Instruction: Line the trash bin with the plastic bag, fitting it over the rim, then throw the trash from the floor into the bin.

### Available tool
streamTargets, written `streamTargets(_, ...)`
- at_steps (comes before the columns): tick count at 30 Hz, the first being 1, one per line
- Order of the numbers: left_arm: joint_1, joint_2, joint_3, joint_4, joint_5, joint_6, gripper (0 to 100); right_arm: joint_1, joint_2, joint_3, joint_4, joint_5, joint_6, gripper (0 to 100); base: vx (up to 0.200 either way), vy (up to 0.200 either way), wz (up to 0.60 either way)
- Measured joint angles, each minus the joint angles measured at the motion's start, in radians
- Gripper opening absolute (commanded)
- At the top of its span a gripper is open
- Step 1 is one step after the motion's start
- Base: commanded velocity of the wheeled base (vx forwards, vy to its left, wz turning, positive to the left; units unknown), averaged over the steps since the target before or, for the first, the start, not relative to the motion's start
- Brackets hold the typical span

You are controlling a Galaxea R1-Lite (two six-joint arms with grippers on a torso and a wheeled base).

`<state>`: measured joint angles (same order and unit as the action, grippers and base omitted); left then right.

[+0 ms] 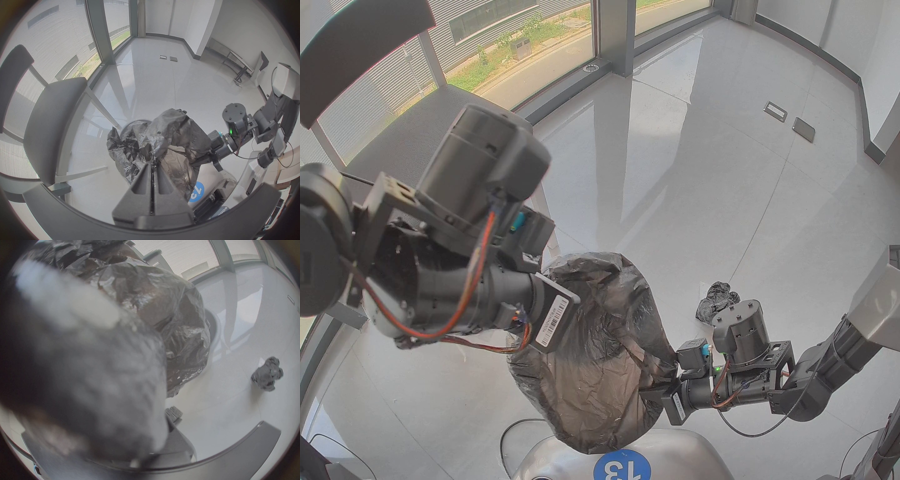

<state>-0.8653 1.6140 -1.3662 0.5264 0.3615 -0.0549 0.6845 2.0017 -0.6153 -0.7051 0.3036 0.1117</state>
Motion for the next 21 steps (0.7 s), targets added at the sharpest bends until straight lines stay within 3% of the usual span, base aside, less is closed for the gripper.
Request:
streamTargets(11,0.088,0.105,-0.017,-0.031,-0.058,-0.039,0,-0.055,-0.069,0.12,0.0,-0.001,0.0,0,0.0,0.0,0.0)
streamTargets(21,0.172,0.176,-0.021,-0.113,-0.061,-0.04,0,-0.08,-0.093,0.07,0.0,-0.001,0.005,0,0.0,0.0,0.0)
